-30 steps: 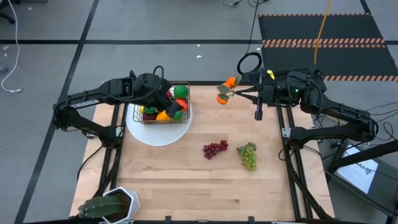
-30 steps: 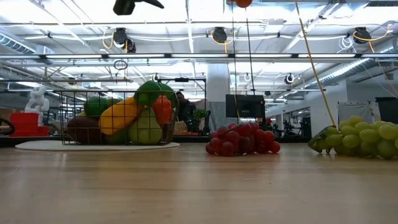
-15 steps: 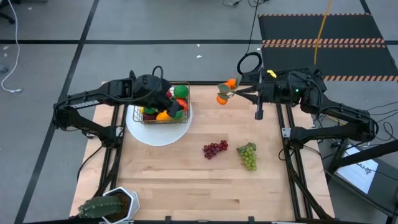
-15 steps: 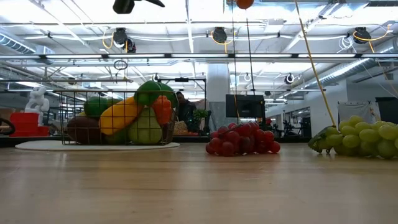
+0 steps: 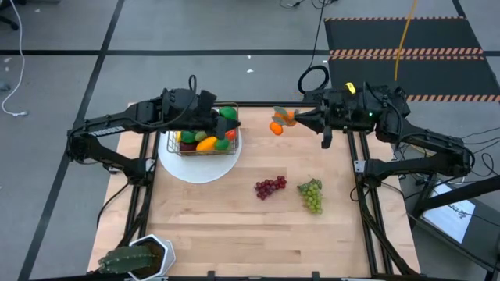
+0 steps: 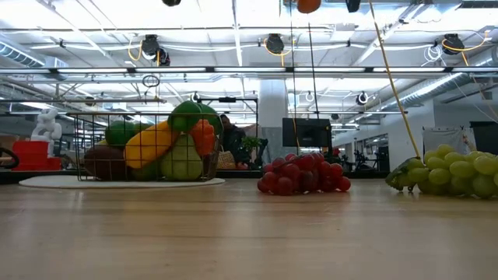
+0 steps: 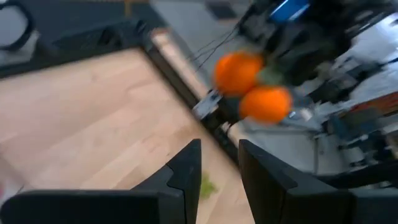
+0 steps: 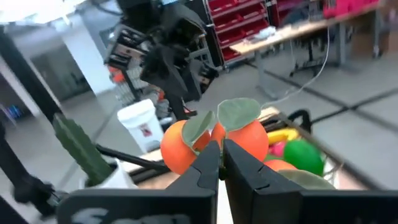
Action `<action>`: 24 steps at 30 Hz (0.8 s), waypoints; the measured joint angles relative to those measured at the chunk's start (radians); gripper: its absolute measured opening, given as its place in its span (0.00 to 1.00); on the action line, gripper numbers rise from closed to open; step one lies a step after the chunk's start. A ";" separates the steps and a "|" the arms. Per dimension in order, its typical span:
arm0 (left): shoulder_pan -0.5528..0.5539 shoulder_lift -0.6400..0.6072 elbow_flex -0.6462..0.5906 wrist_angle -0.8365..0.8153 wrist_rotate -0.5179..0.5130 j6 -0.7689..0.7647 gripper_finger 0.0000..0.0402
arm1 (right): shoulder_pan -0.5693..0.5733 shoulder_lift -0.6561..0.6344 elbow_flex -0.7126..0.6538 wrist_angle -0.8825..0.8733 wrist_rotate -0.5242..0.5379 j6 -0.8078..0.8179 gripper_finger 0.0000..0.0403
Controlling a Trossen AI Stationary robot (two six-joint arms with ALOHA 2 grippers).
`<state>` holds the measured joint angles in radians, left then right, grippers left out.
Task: Build produce basket
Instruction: Put the oranges into the wired basket
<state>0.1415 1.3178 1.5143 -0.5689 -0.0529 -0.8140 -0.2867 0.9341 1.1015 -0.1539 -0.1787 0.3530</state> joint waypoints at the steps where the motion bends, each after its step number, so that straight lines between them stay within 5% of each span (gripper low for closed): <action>1: -0.004 0.000 0.000 0.033 -0.002 0.009 0.26 | -0.001 0.005 0.000 0.000 0.010 0.042 0.01; 12: -0.125 0.096 0.000 0.270 -0.152 0.258 0.29 | -0.002 0.098 0.000 -0.019 0.098 0.513 0.01; 19: -0.188 0.196 0.000 0.367 -0.251 0.425 0.49 | -0.002 0.162 0.000 -0.023 0.096 0.777 0.02; 24: -0.212 0.257 0.000 0.405 -0.355 0.587 0.60 | -0.002 0.190 0.000 -0.023 0.036 0.811 0.02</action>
<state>-0.0702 1.5750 1.5143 -0.1642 -0.4075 -0.2272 -0.2886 1.1240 1.1015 -0.1772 -0.1422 1.1641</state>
